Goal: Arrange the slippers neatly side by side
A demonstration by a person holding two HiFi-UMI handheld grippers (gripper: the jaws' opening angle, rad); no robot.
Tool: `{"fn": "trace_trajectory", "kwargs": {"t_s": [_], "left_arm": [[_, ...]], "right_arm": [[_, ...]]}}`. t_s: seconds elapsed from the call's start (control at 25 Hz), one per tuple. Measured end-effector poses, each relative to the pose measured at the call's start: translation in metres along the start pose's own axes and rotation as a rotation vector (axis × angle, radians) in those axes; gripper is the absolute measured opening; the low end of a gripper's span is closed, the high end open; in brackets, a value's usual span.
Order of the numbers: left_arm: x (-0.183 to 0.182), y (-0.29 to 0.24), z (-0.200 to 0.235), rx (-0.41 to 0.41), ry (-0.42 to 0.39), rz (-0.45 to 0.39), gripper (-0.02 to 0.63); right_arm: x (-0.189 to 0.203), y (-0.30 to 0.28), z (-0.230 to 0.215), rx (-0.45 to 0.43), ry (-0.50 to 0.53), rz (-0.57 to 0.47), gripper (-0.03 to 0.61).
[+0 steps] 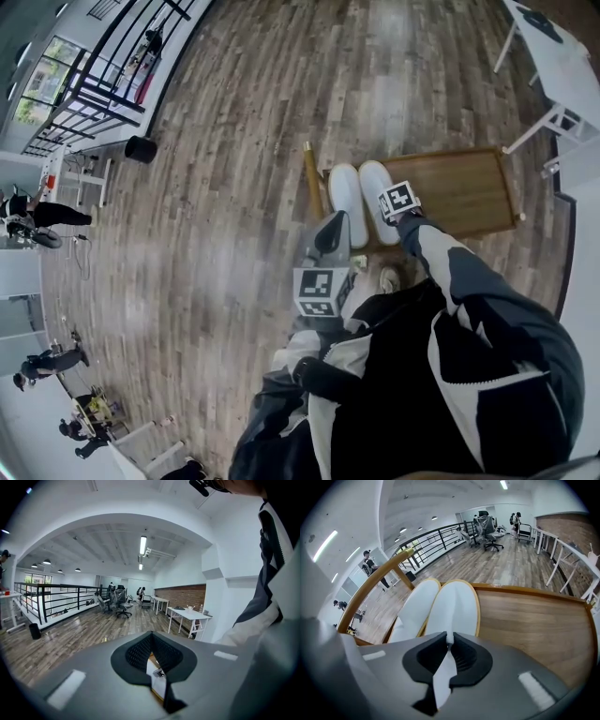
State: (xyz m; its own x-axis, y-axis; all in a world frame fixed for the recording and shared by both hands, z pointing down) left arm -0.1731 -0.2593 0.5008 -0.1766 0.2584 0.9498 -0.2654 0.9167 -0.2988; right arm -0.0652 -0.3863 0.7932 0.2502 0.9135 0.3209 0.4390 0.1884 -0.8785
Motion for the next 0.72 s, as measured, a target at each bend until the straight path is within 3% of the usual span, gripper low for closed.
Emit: {"fn": "trace_trajectory", "kwargs": {"t_s": [0.36,0.48,0.72], "left_arm": [[0.0048,0.0030,-0.0026,0.011,-0.006,0.014,0.015],[0.0047,0.0027,-0.0030,0.015,-0.009,0.013,0.015],[0.0030,0.0001,-0.0062,0.022,-0.014,-0.001,0.015]], "right_arm": [[-0.0049,-0.0042,0.0010,0.016,0.051,0.014,0.036],[-0.0039,-0.0041,0.0055,-0.016,0.059,0.021,0.141],[-0.0059,0.0000,0.0061,-0.024,0.071,0.006,0.167]]}}
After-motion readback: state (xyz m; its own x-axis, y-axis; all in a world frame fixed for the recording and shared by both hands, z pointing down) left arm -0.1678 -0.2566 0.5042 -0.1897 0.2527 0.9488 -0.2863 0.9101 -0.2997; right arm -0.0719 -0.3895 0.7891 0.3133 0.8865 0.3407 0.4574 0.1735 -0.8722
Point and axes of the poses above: the fingertips, and each gripper's own axes: y backward along the fingers, z to its left, x out of its underside, the point moved 4 cm from there along y, backward along the fingers, and after that the axes turned 12 degrees about -y, right-handed, at the moved point
